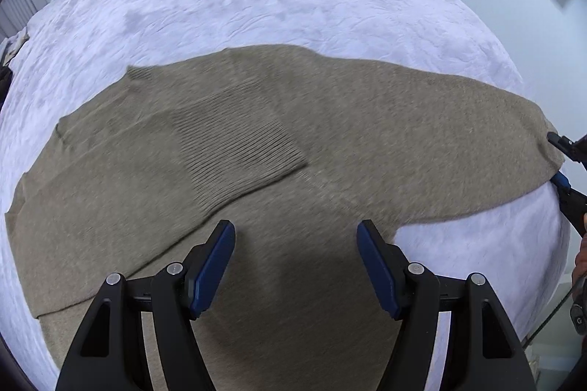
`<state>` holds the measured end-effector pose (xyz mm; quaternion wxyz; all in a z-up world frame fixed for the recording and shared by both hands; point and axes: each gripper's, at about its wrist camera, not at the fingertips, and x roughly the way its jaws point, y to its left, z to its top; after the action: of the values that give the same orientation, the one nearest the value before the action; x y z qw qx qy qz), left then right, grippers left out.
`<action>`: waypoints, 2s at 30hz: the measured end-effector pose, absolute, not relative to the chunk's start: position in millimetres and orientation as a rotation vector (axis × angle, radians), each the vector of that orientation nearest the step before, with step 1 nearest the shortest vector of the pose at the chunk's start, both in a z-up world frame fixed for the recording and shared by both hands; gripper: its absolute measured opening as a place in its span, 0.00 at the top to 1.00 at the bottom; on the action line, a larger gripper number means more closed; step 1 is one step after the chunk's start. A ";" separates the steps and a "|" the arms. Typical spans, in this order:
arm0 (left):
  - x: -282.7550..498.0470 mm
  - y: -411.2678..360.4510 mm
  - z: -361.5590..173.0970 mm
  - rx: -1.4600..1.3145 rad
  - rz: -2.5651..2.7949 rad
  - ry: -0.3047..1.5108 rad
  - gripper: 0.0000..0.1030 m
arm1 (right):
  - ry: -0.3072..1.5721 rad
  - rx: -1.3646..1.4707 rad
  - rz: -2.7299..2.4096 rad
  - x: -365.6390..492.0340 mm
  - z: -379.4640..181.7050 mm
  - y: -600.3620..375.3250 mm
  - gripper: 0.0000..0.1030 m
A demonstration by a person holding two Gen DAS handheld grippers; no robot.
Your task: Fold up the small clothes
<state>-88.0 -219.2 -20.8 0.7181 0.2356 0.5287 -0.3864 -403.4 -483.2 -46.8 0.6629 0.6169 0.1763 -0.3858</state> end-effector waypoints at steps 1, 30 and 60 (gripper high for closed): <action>-89.1 -224.6 -19.8 0.520 -0.856 1.163 0.32 | 0.364 1.421 -0.843 -402.9 -48.6 -488.3 0.55; -37.8 -211.0 1.2 0.409 -0.797 1.033 0.32 | 0.283 1.320 -0.078 -181.2 40.7 -446.6 0.89; 65.4 38.2 -27.5 0.171 -0.395 1.191 0.32 | 0.984 1.090 0.026 53.9 -68.8 -236.9 0.93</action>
<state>65.4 38.2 -27.5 0.8063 0.0798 0.5564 -0.1844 53.9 -236.9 -68.8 0.7423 0.4975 0.4488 0.0120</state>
